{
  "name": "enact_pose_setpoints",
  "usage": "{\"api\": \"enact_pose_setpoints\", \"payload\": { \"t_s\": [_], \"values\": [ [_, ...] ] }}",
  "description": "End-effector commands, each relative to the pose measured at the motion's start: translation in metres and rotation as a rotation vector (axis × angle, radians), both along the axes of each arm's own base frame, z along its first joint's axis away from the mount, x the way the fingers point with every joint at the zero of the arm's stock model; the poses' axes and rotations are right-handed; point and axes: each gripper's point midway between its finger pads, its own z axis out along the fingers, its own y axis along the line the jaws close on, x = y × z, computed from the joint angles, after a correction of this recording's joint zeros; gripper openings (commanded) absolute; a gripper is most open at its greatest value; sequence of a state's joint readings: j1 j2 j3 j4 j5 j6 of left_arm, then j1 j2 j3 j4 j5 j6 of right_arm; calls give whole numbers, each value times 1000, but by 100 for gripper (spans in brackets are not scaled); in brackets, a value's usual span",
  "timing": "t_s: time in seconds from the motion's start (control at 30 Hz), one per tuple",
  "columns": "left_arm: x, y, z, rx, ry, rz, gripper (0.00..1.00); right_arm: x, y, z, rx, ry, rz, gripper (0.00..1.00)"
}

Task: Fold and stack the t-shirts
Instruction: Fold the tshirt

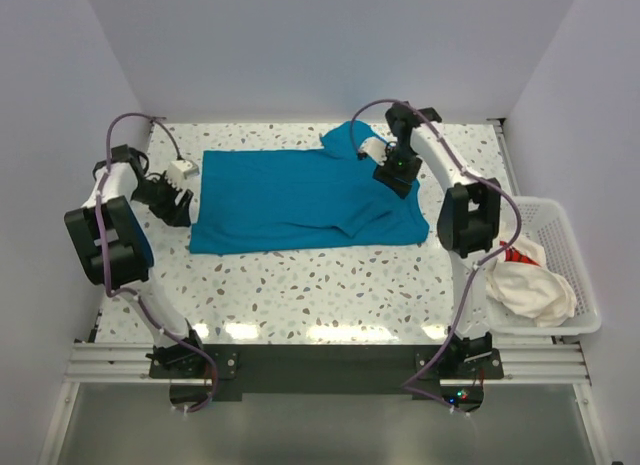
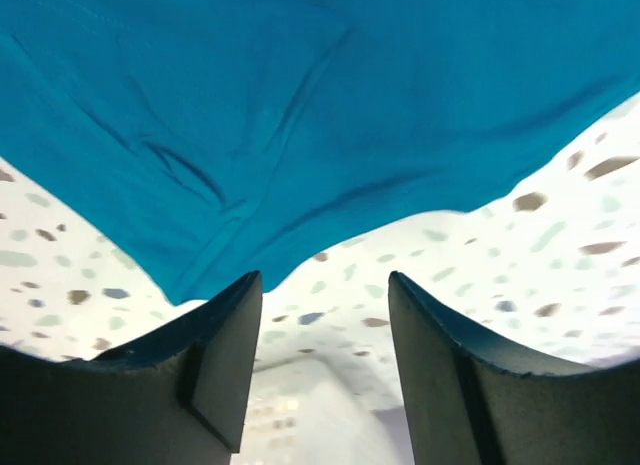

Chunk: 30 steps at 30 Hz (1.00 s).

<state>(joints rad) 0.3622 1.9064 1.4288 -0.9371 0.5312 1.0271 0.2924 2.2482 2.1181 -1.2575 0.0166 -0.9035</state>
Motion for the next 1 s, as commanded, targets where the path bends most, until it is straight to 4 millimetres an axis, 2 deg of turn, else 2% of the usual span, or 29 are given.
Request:
{"api": "enact_pose_setpoints", "payload": {
  "t_s": [0.0, 0.03, 0.07, 0.23, 0.37, 0.6, 0.77, 0.8, 0.83, 0.9, 0.93, 0.97],
  "values": [
    [-16, -17, 23, -119, 41, 121, 70, -50, -22, 15, 121, 185, -274, 55],
    [-25, -22, 17, -141, 80, 161, 70, -55, -25, 12, 137, 219, -307, 54],
    [-29, -23, 14, -149, 94, 179, 75, -65, -23, 5, 169, 272, -356, 53],
    [-44, -27, -9, -164, 169, 281, 77, -76, -36, -16, 193, 336, -469, 52],
    [-47, -28, -17, -169, 213, 320, 77, -83, -41, -30, 195, 365, -497, 52],
    [-59, -14, -38, -85, 265, 379, 76, -98, -40, -53, 197, 397, -511, 52],
    [-71, -16, -50, -79, 324, 379, 73, -104, -40, -64, 192, 417, -519, 45],
    [-71, -17, -50, -81, 320, 379, 71, -104, -40, -65, 191, 413, -517, 43],
    [-73, -17, -51, -81, 325, 379, 62, -104, -40, -65, 190, 412, -520, 40],
    [-74, -18, -53, -86, 332, 386, 50, -106, -43, -68, 176, 418, -520, 28],
    [-75, -18, -55, -86, 341, 383, 36, -107, -43, -69, 172, 419, -519, 24],
    [-76, -18, -55, -87, 346, 382, 31, -108, -44, -69, 168, 422, -517, 17]
  ]
}}
